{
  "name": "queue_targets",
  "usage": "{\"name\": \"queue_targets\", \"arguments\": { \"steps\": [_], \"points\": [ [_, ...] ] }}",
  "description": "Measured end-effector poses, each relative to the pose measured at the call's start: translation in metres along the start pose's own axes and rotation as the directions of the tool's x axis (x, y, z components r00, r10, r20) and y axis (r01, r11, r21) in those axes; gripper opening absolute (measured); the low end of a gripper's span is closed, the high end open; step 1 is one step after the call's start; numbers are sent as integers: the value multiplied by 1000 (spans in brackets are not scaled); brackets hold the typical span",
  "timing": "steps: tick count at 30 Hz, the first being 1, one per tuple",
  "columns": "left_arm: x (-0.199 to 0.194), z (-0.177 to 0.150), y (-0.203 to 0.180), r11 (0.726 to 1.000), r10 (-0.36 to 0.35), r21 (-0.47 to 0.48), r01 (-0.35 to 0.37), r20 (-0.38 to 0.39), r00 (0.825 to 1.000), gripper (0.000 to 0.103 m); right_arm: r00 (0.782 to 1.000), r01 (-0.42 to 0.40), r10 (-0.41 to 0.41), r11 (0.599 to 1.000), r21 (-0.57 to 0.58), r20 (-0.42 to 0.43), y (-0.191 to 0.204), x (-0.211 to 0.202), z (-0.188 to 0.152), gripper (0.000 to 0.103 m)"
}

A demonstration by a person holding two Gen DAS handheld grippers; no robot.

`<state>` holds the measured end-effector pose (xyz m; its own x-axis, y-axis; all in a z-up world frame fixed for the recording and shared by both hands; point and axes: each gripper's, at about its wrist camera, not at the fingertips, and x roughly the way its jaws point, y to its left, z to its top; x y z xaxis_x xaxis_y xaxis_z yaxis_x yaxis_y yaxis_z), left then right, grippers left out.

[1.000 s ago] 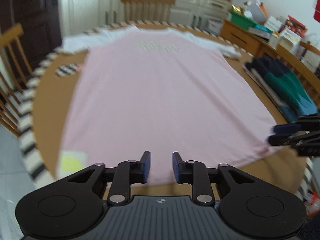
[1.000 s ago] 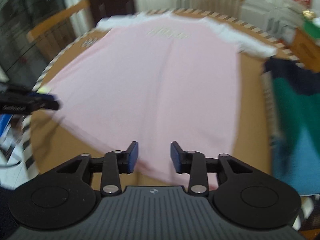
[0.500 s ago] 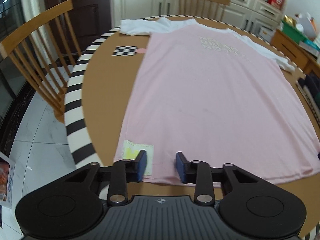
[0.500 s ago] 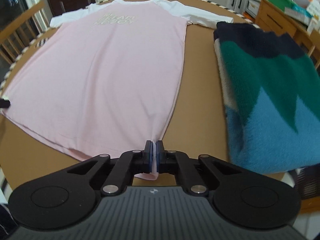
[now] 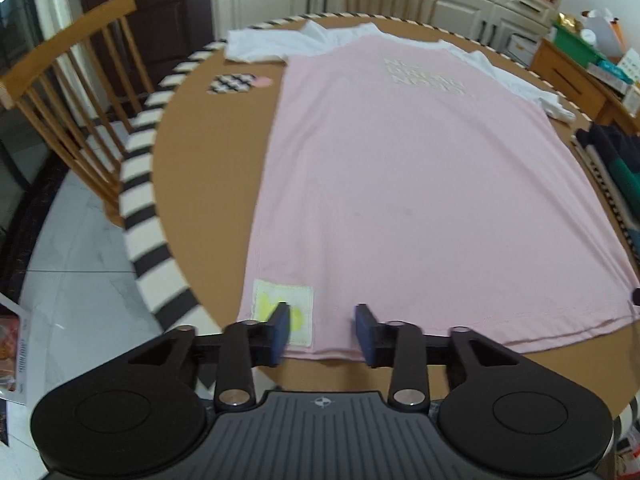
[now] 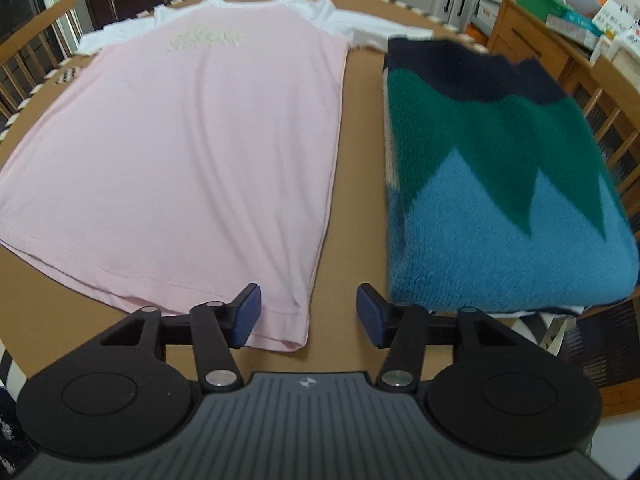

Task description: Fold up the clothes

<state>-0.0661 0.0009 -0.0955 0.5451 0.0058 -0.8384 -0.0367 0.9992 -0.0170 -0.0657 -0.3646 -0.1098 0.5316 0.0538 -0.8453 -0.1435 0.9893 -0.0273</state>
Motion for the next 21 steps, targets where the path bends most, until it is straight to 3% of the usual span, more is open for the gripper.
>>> {"name": "queue_targets", "arguments": {
  "steps": [2, 4, 8, 11, 16, 18, 21],
  "points": [
    [-6, 9, 6, 1000, 14, 26, -15, 26, 1000, 54, 999, 21, -20, 1000, -24, 49, 8, -11, 4, 59],
    [-11, 19, 12, 997, 26, 73, -30, 50, 998, 62, 995, 38, -34, 998, -40, 92, 19, -19, 9, 71],
    [-9, 48, 22, 983, 23, 177, -40, 95, 995, 83, 989, 3, -8, 999, 34, 149, 50, -25, 20, 88],
    [1, 73, 32, 974, -27, 227, -4, 132, 991, 84, 981, -26, -2, 990, 138, 195, 78, -26, 28, 97],
    [40, 116, 73, 939, -215, 299, 171, 118, 969, 84, 972, -79, 3, 946, 315, 235, 129, -13, 52, 101],
    [54, 136, 91, 908, -293, 342, 244, 100, 951, 84, 976, -36, -54, 916, 399, 213, 157, -3, 68, 102],
    [69, 167, 120, 878, -328, 387, 281, 61, 943, 84, 980, 41, -136, 856, 516, 147, 204, 15, 97, 102]
  ]
}}
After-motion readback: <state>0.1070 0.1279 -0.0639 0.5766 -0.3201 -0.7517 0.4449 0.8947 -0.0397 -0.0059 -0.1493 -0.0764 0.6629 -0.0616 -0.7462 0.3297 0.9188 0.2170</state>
